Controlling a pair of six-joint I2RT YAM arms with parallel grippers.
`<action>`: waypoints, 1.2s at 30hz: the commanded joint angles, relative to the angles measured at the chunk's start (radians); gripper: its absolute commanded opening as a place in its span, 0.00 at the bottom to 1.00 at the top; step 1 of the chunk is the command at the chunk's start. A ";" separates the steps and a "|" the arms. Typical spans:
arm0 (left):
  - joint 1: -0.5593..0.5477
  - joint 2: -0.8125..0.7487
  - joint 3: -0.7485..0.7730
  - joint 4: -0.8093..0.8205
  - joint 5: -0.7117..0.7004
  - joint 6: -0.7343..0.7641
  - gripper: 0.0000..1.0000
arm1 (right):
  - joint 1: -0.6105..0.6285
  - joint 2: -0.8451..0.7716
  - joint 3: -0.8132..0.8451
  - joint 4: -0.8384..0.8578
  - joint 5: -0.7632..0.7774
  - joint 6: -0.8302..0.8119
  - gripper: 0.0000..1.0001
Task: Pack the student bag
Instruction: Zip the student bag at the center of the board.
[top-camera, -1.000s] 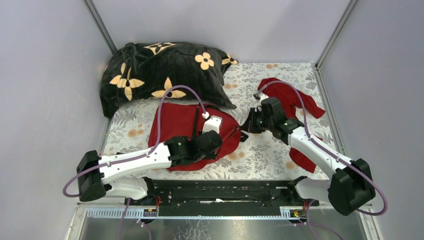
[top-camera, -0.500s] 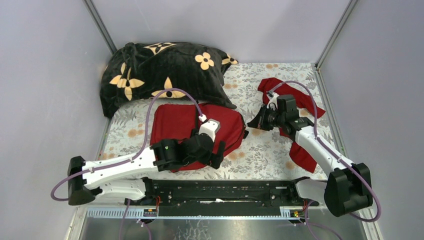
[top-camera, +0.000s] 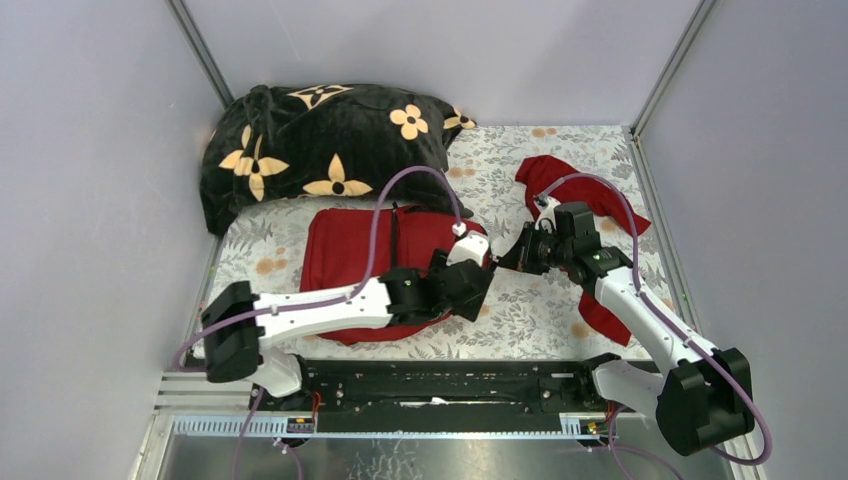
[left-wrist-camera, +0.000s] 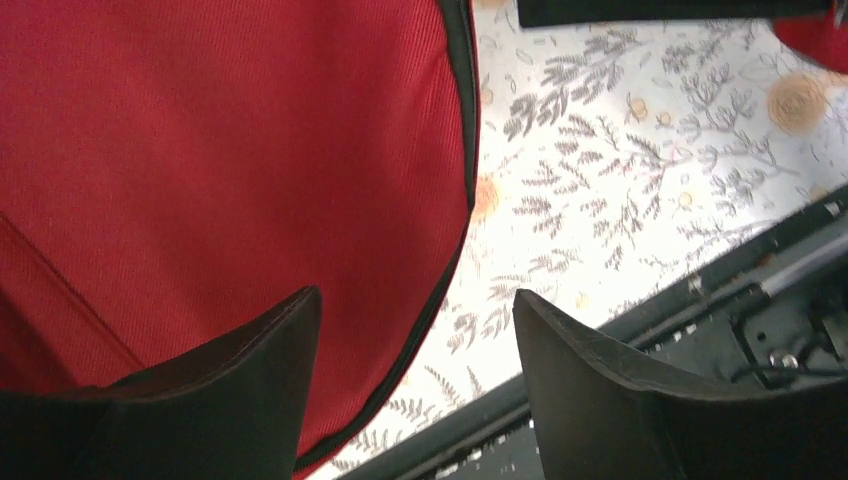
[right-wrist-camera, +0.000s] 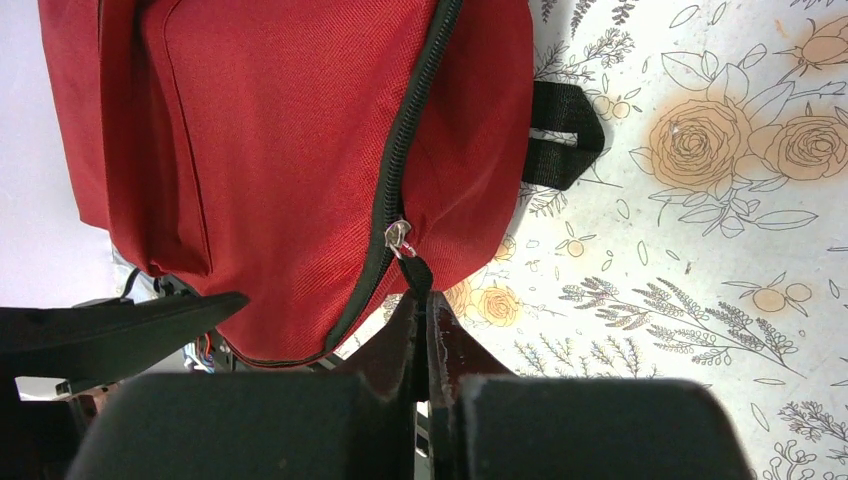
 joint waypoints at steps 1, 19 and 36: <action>0.006 0.074 0.079 0.099 -0.132 -0.003 0.73 | 0.004 -0.008 0.003 -0.012 0.013 -0.030 0.00; 0.039 0.009 -0.225 0.120 0.091 -0.216 0.00 | 0.004 0.093 -0.061 0.089 0.052 0.014 0.00; -0.035 -0.364 -0.438 0.006 0.077 -0.352 0.00 | -0.052 0.263 0.082 0.168 -0.088 0.004 0.00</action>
